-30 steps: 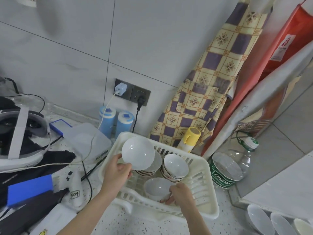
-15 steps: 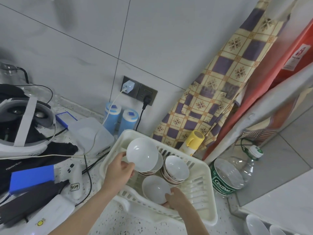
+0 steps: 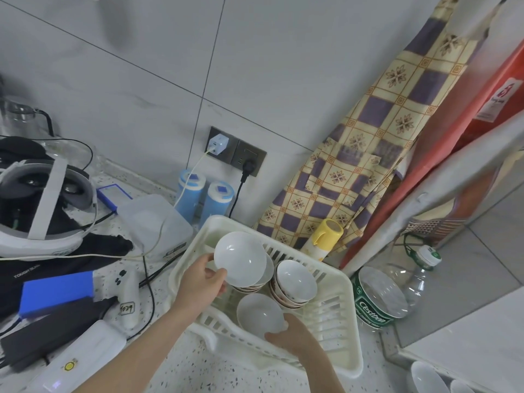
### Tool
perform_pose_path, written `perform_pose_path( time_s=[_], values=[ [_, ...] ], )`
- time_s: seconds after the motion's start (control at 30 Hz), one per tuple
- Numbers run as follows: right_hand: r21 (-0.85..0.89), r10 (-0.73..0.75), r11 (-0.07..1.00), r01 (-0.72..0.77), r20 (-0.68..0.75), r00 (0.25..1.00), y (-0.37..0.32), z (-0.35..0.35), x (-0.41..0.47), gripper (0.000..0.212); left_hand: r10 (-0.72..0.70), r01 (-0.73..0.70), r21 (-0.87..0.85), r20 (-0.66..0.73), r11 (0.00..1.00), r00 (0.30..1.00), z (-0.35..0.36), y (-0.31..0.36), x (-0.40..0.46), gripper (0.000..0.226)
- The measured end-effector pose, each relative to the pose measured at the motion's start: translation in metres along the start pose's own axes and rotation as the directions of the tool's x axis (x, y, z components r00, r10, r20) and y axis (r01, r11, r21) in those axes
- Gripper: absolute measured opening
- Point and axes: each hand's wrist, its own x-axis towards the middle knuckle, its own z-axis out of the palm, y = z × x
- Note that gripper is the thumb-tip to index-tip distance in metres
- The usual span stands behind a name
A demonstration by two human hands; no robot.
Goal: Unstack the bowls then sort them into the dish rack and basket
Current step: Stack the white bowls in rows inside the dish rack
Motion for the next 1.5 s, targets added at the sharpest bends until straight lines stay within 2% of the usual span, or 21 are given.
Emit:
perform_pose_path(
  time_s=[0.13, 0.33, 0.43, 0.57, 0.63, 0.77, 0.9, 1.03, 1.1, 1.3, 1.4, 1.5],
  values=[
    [-0.207, 0.022, 0.977, -0.04, -0.092, 0.995, -0.003, 0.003, -0.006, 0.079, -0.004, 0.004, 0.021, 0.016, 1.0, 1.0, -0.001, 0.0, 0.0, 0.032],
    [-0.258, 0.018, 0.965, -0.048, -0.12, 0.993, -0.006, 0.002, -0.012, 0.082, -0.018, 0.016, 0.028, 0.074, 0.999, 0.997, -0.002, 0.002, -0.002, 0.03],
    [-0.187, 0.001, 0.981, -0.045, -0.233, 0.973, -0.008, 0.004, -0.017, 0.075, -0.027, 0.021, 0.053, 0.124, 0.998, 0.992, -0.003, 0.005, -0.004, 0.028],
    [0.059, 0.023, 0.998, 0.001, -0.402, 0.915, -0.01, 0.003, -0.025, 0.041, -0.102, 0.082, 0.099, 0.222, 0.992, 0.97, -0.009, 0.011, -0.002, 0.025],
    [0.135, 0.01, 0.99, 0.048, -0.402, 0.916, -0.009, 0.002, -0.029, 0.035, -0.157, 0.122, 0.139, 0.282, 0.983, 0.947, -0.011, 0.015, 0.001, 0.024],
    [0.316, -0.032, 0.937, 0.151, -0.352, 0.935, -0.007, 0.0, -0.033, 0.043, -0.229, 0.121, 0.28, 0.396, 0.952, 0.889, -0.006, 0.023, 0.0, 0.019],
    [0.443, -0.093, 0.865, 0.236, -0.321, 0.943, -0.003, -0.006, -0.031, 0.041, -0.295, 0.119, 0.373, 0.461, 0.92, 0.837, 0.007, 0.03, -0.003, 0.015],
    [0.368, -0.149, 0.897, 0.245, -0.27, 0.951, -0.003, -0.009, -0.032, 0.019, -0.311, 0.114, 0.389, 0.492, 0.914, 0.813, 0.017, 0.035, -0.005, 0.007],
    [0.358, -0.125, 0.907, 0.22, -0.271, 0.954, -0.001, -0.009, -0.029, 0.028, -0.325, 0.113, 0.41, 0.495, 0.905, 0.806, 0.02, 0.035, -0.003, 0.009],
    [0.357, -0.023, 0.925, 0.128, -0.283, 0.959, -0.004, -0.005, -0.027, 0.027, -0.367, 0.098, 0.493, 0.486, 0.865, 0.793, 0.025, 0.025, 0.007, 0.013],
    [0.335, 0.014, 0.937, 0.094, -0.307, 0.952, -0.005, -0.005, -0.029, 0.029, -0.341, 0.073, 0.5, 0.47, 0.863, 0.814, 0.025, 0.015, 0.012, 0.015],
    [0.315, 0.029, 0.946, 0.074, -0.308, 0.951, -0.005, -0.004, -0.029, 0.034, -0.29, -0.026, 0.606, 0.416, 0.795, 0.862, 0.027, 0.006, 0.015, 0.026]
  ],
)
